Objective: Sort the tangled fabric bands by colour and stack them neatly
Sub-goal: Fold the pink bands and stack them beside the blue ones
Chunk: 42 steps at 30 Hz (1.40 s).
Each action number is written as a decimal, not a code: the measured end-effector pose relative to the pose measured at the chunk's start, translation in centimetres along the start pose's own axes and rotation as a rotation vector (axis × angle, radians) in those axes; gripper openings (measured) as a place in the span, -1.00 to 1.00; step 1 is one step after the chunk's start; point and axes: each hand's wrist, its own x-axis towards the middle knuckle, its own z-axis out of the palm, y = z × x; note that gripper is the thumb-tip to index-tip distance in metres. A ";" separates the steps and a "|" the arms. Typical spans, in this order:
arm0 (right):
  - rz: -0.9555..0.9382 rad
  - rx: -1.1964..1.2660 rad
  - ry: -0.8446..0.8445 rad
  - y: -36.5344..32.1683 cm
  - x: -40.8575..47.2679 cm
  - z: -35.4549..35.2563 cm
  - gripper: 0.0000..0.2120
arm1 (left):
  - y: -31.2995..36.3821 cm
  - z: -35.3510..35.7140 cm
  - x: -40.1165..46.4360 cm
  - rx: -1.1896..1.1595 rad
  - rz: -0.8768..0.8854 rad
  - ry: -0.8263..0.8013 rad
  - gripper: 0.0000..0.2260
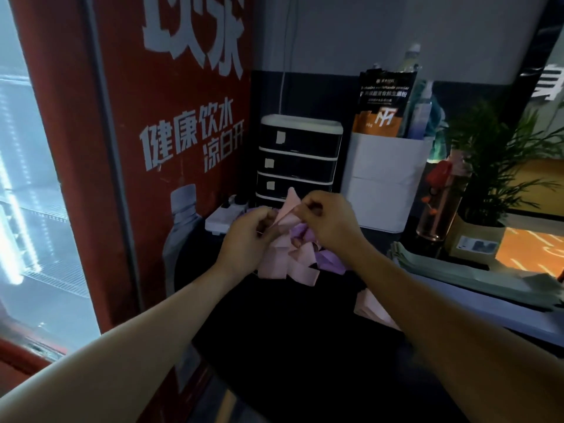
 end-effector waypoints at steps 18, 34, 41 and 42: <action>0.077 0.028 0.203 0.0 -1.7 -4.4 -0.89 | 3.9 -4.0 0.2 -0.602 -0.594 0.314 -0.81; -0.024 0.058 0.100 0.2 -3.1 -3.0 -0.87 | 2.2 -4.0 -1.8 -0.393 -0.602 -0.082 -0.65; 0.024 -0.033 -0.206 1.3 -4.5 -3.7 -0.80 | 3.0 -5.0 -0.7 -0.611 -0.724 0.249 -0.78; 0.030 -0.083 -0.313 1.5 -4.8 -3.8 -0.78 | 2.9 -5.1 -0.7 -0.599 -0.731 0.259 -0.79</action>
